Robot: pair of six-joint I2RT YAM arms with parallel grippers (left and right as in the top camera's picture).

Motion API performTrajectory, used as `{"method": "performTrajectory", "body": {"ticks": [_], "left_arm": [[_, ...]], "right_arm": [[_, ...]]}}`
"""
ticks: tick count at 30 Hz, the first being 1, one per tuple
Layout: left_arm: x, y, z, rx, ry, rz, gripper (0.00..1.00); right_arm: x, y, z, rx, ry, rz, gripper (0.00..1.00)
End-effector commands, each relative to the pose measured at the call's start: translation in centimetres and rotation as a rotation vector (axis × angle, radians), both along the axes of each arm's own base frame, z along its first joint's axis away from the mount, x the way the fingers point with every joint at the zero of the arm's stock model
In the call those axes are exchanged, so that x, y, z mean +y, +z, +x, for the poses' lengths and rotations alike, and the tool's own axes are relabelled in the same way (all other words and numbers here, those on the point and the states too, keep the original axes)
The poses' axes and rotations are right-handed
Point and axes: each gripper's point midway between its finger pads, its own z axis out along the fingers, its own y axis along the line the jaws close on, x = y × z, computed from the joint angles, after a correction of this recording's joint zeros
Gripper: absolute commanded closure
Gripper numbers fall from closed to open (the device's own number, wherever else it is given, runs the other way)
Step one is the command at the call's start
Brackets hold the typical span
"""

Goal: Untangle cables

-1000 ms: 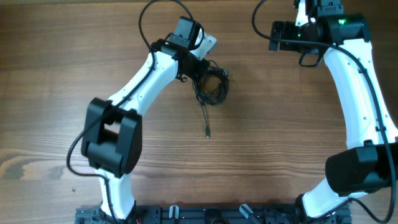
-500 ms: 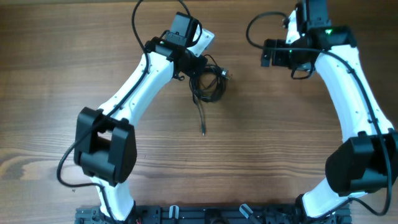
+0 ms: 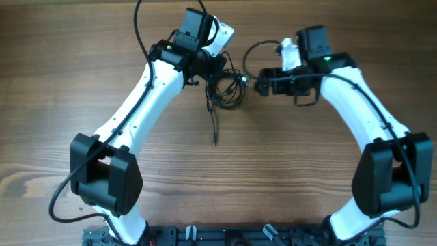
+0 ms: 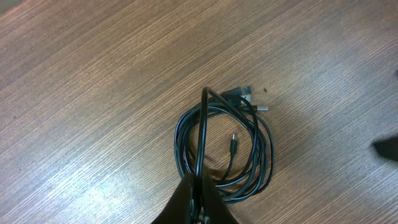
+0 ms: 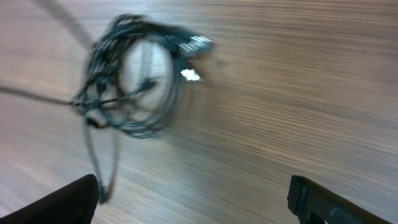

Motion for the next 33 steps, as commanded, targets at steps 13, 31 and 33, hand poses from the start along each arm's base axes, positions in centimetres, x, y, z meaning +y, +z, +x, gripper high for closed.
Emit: {"method": "performTrajectory", "body": {"ticks": [13,31,33], "left_arm": [[1.4,0.6,-0.2,-0.016,0.050,0.056,0.96],[1.6,0.5,-0.4,-0.006,0.052,0.064,0.96],[1.6,0.4,-0.5,-0.003,0.052,0.065,0.96]], "right_arm": [[4.6,-1.0,0.6,-0.017,-0.138,0.006,0.16],[4.8,-5.0,3.7,0.003,-0.437,0.008,0.23],[4.7,-5.1,4.1,0.000,-0.472,0.016,0.24]]}}
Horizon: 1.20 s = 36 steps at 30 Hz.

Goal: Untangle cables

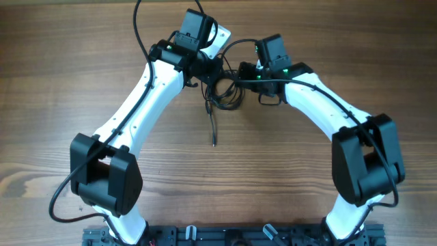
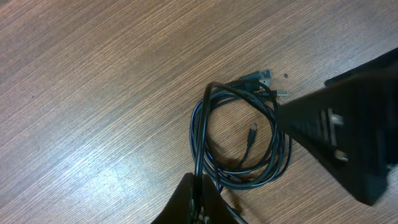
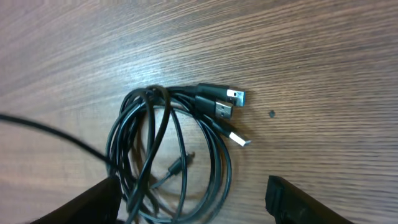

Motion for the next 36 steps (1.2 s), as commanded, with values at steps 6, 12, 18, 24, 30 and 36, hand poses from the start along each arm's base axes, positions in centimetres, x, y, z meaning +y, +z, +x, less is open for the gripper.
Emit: {"method": "performTrajectory", "body": {"ticks": [6,12,18,24,30,36], "left_arm": [[0.3,1.1,-0.5,-0.012,0.011,-0.002,0.96],[0.3,1.4,-0.6,-0.016,0.011,-0.004,0.96],[0.4,1.3,-0.8,-0.008,0.010,0.000,0.96],[0.4,1.3,-0.8,-0.007,0.010,0.000,0.96],[0.4,1.3,-0.8,-0.005,0.010,0.001,0.96],[0.4,1.3,-0.8,-0.005,0.010,0.001,0.96]], "right_arm": [[-0.7,-1.8,1.2,0.001,-0.163,-0.004,0.27],[-1.1,-1.5,1.9,-0.022,-0.217,0.002,0.32],[-0.9,-1.9,2.4,-0.031,-0.216,0.008,0.34],[0.1,-2.9,2.5,-0.016,-0.187,0.046,0.34],[1.8,-2.1,3.7,-0.063,-0.146,0.134,0.30],[1.4,-1.6,4.5,-0.080,-0.147,0.168,0.19]]}}
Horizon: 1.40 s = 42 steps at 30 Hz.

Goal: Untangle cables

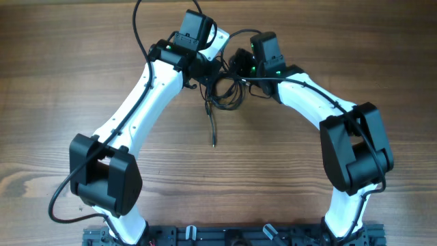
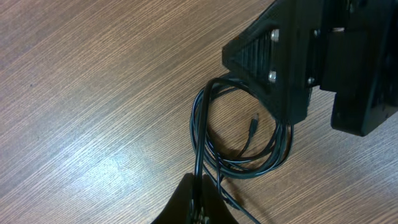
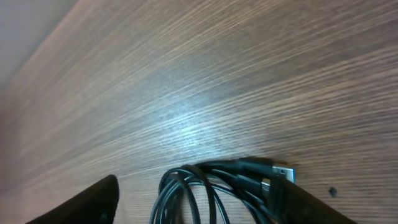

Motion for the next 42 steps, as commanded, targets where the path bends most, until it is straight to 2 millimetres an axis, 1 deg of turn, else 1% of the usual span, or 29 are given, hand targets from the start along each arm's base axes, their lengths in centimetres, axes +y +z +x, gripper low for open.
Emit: {"method": "performTrajectory", "body": {"ticks": [1,5,11,13,17,21,22,25,28,30,33,36,37,42], "left_arm": [[0.0,1.5,-0.2,-0.030,0.006,-0.017,0.96],[0.0,1.5,-0.2,-0.031,0.003,-0.015,0.96],[0.0,1.5,-0.2,-0.031,0.003,-0.016,0.96],[0.0,1.5,-0.2,-0.031,0.003,-0.016,0.96],[0.0,1.5,-0.2,-0.031,0.003,-0.016,0.96],[0.0,1.5,-0.2,-0.031,0.002,-0.016,0.96],[0.0,1.5,-0.2,-0.031,0.002,-0.016,0.96],[0.0,1.5,-0.2,-0.031,0.002,-0.016,0.96],[0.0,1.5,-0.2,-0.030,0.002,-0.016,0.96],[0.0,1.5,-0.3,-0.029,0.002,-0.015,0.96],[0.0,1.7,-0.3,-0.032,-0.002,-0.015,0.96],[0.0,1.9,-0.4,-0.038,-0.013,-0.013,0.96],[0.0,2.0,-0.4,-0.040,-0.016,-0.011,0.96],[0.0,2.3,-0.5,-0.046,-0.019,-0.013,0.96]], "right_arm": [[-0.7,-1.7,-0.4,0.052,0.003,0.010,0.18],[-2.3,-2.3,-0.6,0.103,-0.041,0.017,0.18],[-3.8,-2.0,-0.1,0.124,-0.031,0.093,0.17],[-3.8,-1.6,0.0,0.114,0.022,0.118,0.16],[-3.1,-0.6,-0.4,0.083,0.161,0.181,0.11],[-2.6,0.4,-0.7,0.066,0.241,0.249,0.08],[-2.3,0.8,-1.0,0.052,0.286,0.272,0.07],[-2.0,1.2,-1.4,0.049,0.327,0.300,0.07],[-2.2,0.7,-1.8,0.091,0.304,0.301,0.06],[-2.7,-0.4,-2.2,0.160,0.242,0.302,0.06],[-2.6,-1.8,-2.6,0.224,0.205,0.330,0.07],[-2.2,-3.1,-2.8,0.266,0.192,0.347,0.12],[-2.0,-3.3,-2.8,0.263,0.199,0.351,0.14],[-1.3,-2.7,-2.1,0.235,0.195,0.381,0.18]]}}
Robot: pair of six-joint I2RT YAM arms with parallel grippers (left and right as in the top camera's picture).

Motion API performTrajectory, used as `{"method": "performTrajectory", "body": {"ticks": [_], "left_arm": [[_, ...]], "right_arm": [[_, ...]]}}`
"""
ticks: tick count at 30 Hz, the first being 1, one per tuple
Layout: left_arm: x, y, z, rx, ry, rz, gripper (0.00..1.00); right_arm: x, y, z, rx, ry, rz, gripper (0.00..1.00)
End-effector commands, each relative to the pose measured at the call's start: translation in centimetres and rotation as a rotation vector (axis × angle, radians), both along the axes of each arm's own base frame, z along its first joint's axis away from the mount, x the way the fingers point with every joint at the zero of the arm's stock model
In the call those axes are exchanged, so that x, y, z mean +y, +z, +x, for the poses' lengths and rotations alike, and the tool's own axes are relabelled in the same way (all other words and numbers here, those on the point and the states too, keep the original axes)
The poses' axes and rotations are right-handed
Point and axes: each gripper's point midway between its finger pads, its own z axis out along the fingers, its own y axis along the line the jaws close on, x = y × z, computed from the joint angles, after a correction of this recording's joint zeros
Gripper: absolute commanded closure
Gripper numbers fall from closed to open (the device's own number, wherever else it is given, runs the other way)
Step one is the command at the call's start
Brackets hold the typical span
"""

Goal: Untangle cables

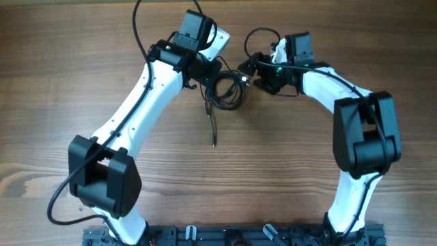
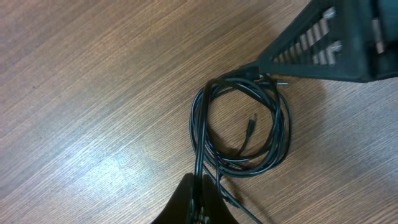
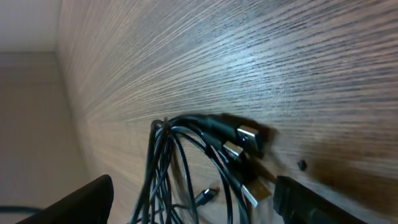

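A tangled coil of black cables (image 1: pixel 226 90) lies on the wooden table, with one loose tail (image 1: pixel 212 130) running toward the front. My left gripper (image 2: pixel 200 194) is shut on a strand at the coil's left side (image 2: pixel 200 134). My right gripper (image 3: pixel 193 208) is open, its fingers (image 3: pixel 314 202) low on either side of the coil's right edge. The USB plugs (image 3: pixel 247 140) lie between those fingers. In the overhead view the right gripper (image 1: pixel 250 72) sits just right of the coil. One small plug (image 2: pixel 251 126) lies inside the loop.
The wooden table (image 1: pixel 82 61) carries only the cables and both arms. A black supply cable (image 1: pixel 138 27) arcs from the left wrist off the far edge. The arm bases stand at the front edge (image 1: pixel 225 236).
My right gripper has moved from over the coil's far side to its right edge, now low beside the USB plugs. The left gripper and the coil have stayed put.
The left gripper stayed shut on a strand of the coil all along. The right gripper was open well to the right of the coil, then over the coil, then at its far side. Now it straddles the plug ends on the right.
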Motion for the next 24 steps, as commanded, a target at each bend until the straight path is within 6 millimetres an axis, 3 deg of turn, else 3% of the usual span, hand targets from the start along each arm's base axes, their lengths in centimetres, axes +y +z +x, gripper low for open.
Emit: {"method": "performTrajectory", "body": {"ticks": [1,10,20,24], "left_arm": [[0.0,1.9,-0.3,-0.039,-0.015,-0.012,0.96],[-0.3,1.9,-0.5,-0.033,-0.025,-0.026,0.96],[-0.3,1.8,-0.5,-0.030,-0.025,-0.025,0.96],[-0.3,1.8,-0.6,-0.029,-0.025,-0.025,0.96]], "right_arm": [[0.9,-0.1,-0.1,0.032,-0.012,0.047,0.18],[1.6,0.6,0.4,0.017,-0.027,0.072,0.31],[4.8,0.6,0.0,0.000,-0.028,0.049,0.42],[5.4,0.7,0.1,-0.010,-0.041,0.045,0.53]]}}
